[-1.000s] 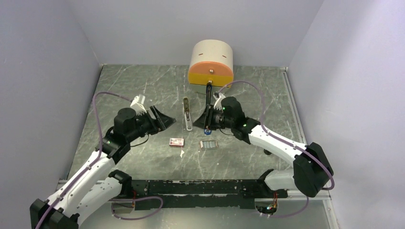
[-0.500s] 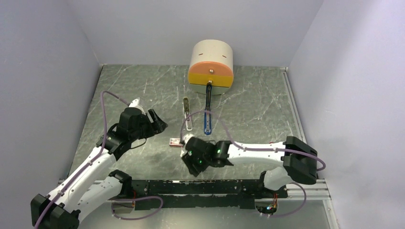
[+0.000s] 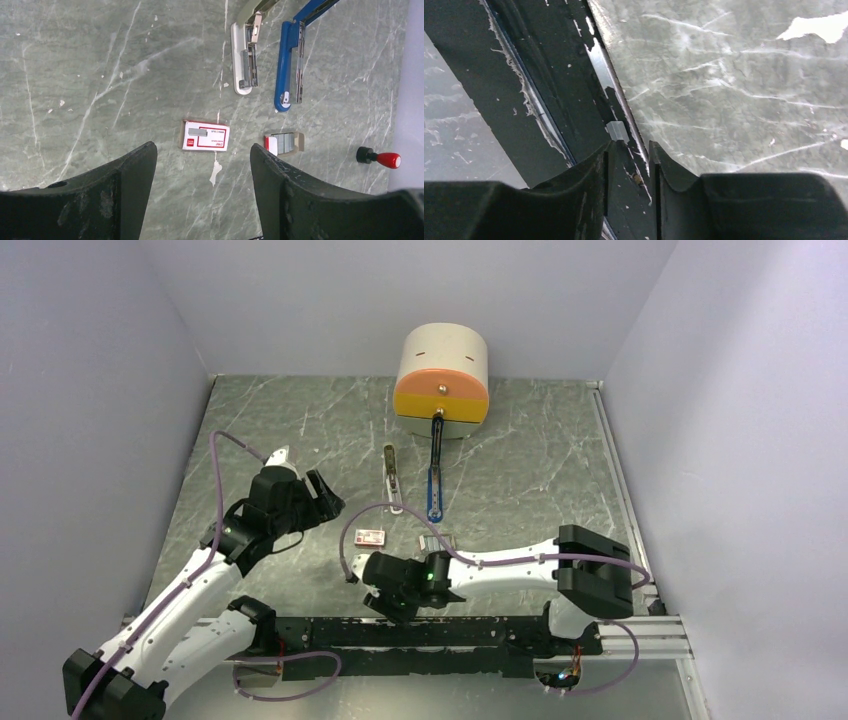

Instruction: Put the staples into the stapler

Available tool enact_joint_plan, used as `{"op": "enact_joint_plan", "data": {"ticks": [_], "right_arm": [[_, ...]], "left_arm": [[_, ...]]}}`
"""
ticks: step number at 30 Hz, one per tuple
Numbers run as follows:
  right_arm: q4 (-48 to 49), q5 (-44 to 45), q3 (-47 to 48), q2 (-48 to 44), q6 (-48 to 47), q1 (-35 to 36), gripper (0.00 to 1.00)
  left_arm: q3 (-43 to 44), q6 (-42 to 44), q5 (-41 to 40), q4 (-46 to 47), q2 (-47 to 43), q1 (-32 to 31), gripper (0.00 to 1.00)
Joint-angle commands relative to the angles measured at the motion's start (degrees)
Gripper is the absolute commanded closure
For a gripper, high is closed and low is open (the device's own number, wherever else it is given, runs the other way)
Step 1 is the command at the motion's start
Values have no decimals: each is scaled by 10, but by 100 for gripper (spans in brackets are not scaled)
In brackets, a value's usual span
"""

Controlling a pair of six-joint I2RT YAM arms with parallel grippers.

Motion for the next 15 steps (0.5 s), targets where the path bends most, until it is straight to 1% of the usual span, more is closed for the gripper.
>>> {"op": "enact_joint_plan", "data": {"ticks": [1, 8, 15], "right_arm": [[26, -17, 14, 16, -21, 8, 67], [40, -13, 17, 33, -16, 11, 74], [39, -4, 18, 42, -14, 11, 85]], "left_arm": [[5, 9, -11, -8, -7, -1, 26], [1, 11, -12, -7, -6, -1, 26], [-2, 10, -10, -5, -4, -1, 26]]}}
